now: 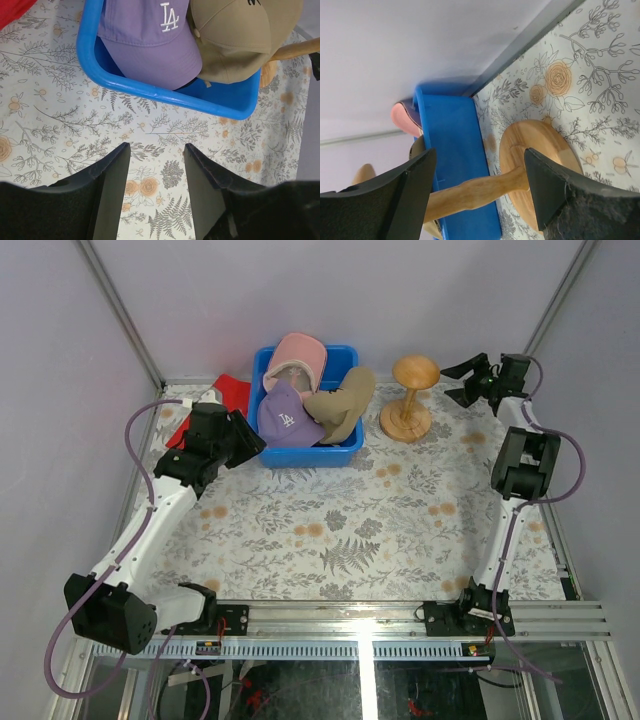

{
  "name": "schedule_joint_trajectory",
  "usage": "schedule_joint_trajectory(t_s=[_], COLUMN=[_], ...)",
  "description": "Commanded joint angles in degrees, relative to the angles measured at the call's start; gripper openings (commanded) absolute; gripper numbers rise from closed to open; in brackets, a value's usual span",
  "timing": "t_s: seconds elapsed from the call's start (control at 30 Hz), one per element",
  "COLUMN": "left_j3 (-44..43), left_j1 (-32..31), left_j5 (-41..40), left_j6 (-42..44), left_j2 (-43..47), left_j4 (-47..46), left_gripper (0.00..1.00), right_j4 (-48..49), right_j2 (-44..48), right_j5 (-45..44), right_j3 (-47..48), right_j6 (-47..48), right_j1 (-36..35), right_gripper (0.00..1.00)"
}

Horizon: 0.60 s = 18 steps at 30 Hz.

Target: Stack the hats

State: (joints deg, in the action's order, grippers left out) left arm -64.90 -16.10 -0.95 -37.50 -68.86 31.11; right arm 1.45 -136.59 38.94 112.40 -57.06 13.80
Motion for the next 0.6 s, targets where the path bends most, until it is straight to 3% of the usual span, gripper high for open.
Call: schedule_joint_trajectory(t_s=[0.0, 0.27, 0.43, 0.57], left_j3=[-2.3, -2.0, -1.1, -1.0], left_j1=[-0.4, -0.4, -0.4, -0.4], left_j5=[-2.2, -3.2, -2.9, -3.2], left_j6=[1.2, 1.9, 1.9, 2.4], left_j2=[-0.1, 1.0, 1.5, 2.1], left_j4=[1.5, 1.8, 1.9, 2.4], left_gripper=[0.47, 0.48, 0.48, 0.49], right_j4=[1.6, 9.5, 24.7, 26.6], right_j2=[-5.2, -14.3, -19.7, -22.5], right_j5=[9.4, 16.3, 21.5, 23.0], right_j3=[7.7, 16.0, 17.2, 19.6], right_j6=[-3.1, -11.1, -21.5, -23.2], right_j1=[-0.6, -1.9, -4.4, -7.0], right_gripper=[0.78, 0.75, 0.74, 0.74])
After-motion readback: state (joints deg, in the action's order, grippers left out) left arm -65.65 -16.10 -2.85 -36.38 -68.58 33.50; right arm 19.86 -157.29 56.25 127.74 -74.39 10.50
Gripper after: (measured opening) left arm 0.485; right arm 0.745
